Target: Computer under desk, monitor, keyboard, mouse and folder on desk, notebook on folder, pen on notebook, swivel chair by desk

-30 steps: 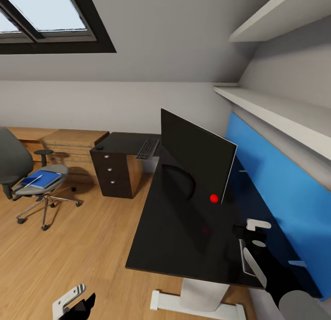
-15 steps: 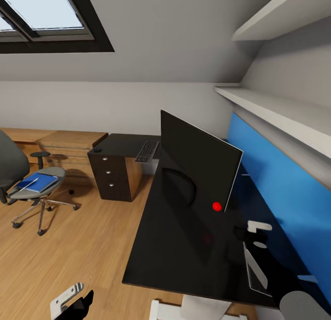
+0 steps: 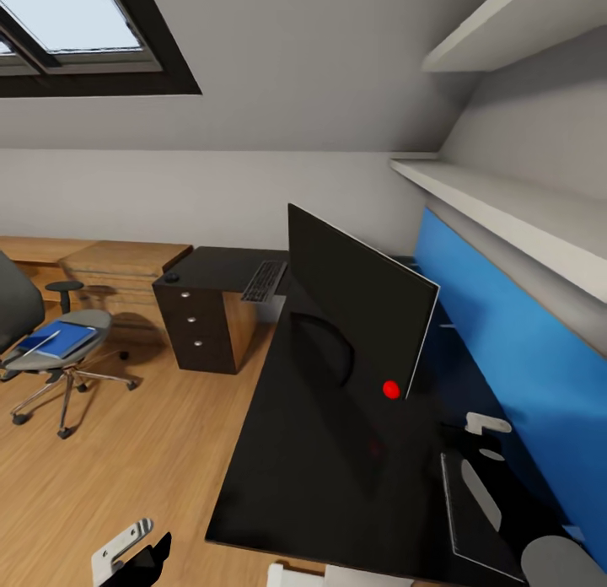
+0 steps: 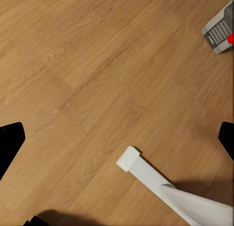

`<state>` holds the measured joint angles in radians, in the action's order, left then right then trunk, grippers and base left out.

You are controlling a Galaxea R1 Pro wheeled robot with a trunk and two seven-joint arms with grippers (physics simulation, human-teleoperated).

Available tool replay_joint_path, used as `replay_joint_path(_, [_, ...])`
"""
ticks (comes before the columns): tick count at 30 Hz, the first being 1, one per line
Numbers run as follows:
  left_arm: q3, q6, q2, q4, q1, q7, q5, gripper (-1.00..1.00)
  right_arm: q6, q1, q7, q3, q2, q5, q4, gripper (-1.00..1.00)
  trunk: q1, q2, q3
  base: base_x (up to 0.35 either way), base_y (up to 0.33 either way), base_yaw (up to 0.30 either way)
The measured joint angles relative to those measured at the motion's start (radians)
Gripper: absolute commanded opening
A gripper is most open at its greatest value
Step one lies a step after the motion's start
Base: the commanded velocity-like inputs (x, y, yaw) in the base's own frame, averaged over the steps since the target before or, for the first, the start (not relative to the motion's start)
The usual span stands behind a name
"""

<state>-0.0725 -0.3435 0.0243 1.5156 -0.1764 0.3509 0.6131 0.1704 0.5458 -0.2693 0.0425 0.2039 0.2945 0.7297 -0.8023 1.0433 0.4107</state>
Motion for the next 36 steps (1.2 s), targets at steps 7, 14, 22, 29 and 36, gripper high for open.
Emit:
replay_joint_path(7, [0.000,0.000,0.000,0.000,0.000,0.000,0.000,1.00,0.001,0.000,0.005,-0.006,0.015,0.001,-0.038,1.00,0.000,0.000,0.000,0.043,-0.063,0.000])
replay_joint_path(14, [-0.001,0.000,0.000,0.000,0.000,0.000,0.000,1.00,0.001,0.000,0.013,-0.008,0.022,0.002,-0.047,1.00,0.000,0.000,0.000,0.027,-0.075,0.000])
replay_joint_path(22, [-0.004,-0.001,-0.001,0.012,0.000,0.002,0.002,1.00,0.079,0.019,0.138,-0.086,0.054,0.016,-0.094,1.00,0.000,0.000,0.000,0.001,-0.003,0.000])
replay_joint_path(29, [-0.003,-0.002,-0.002,0.016,0.000,0.003,0.003,1.00,0.141,0.036,0.221,-0.111,0.067,0.018,-0.111,1.00,0.000,0.000,0.000,0.000,0.000,0.000])
replay_joint_path(36, [-0.003,-0.002,-0.002,0.016,0.000,0.003,0.003,1.00,0.154,0.037,0.250,-0.130,0.072,0.020,-0.112,1.00,0.000,0.000,0.000,0.000,0.000,0.000])
